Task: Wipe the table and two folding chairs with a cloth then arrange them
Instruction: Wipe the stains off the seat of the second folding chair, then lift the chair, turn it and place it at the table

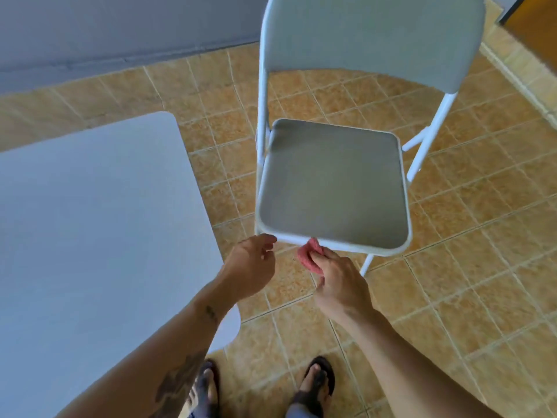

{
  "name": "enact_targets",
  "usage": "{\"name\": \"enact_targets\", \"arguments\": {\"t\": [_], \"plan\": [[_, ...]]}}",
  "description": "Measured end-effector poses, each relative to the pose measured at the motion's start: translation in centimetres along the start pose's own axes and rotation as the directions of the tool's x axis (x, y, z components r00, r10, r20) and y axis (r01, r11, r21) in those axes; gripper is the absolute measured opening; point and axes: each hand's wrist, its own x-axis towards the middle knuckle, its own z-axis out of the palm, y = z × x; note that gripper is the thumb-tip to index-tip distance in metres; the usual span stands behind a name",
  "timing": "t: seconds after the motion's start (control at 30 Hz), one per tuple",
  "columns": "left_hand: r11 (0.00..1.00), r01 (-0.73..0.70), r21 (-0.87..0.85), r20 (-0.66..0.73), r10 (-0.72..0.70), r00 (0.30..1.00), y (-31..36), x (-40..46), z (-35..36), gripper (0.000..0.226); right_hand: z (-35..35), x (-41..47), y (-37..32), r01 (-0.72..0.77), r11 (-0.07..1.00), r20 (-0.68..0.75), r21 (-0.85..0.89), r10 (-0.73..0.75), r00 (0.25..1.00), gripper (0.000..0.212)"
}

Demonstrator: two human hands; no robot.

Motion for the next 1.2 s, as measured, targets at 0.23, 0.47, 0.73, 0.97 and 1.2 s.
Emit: {"name": "enact_targets", "arguments": {"t": [0.23,0.47,0.73,0.97,1.2], "plan": [[0.983,0.092,-0.157,-0.123,-0.112,0.986,-5.0,-2.8,-5.4,0.036,2.3,-1.2,-11.5,0.086,0.981,-0.021,0.176,-0.084,0.996,0.065],[0.943,0.266,-0.199,-0.174,-0.301,0.938,-13.4,-4.7,-10.9,0.038,6.4,-0.9,-18.1,0.056,0.969,0.116,0.240,-0.086,0.990,0.058],[0.952,0.300,-0.052,-0.183,-0.305,0.935,-16.2,-4.0,-9.5,0.041,9.4,2.2,-17.9,-0.063,0.997,0.130,0.034,0.058,0.990,0.041],[0.970,0.242,0.034,-0.203,-0.231,0.952,-13.8,-3.1,-8.6,0.022,9.9,4.6,-19.8,0.019,0.985,0.211,-0.174,0.018,0.977,0.022],[0.953,0.297,0.052,-0.186,-0.283,0.941,-15.4,-3.2,-10.9,0.053,8.5,7.3,-20.4,0.017,0.986,0.204,-0.169,0.019,0.979,0.025]]}}
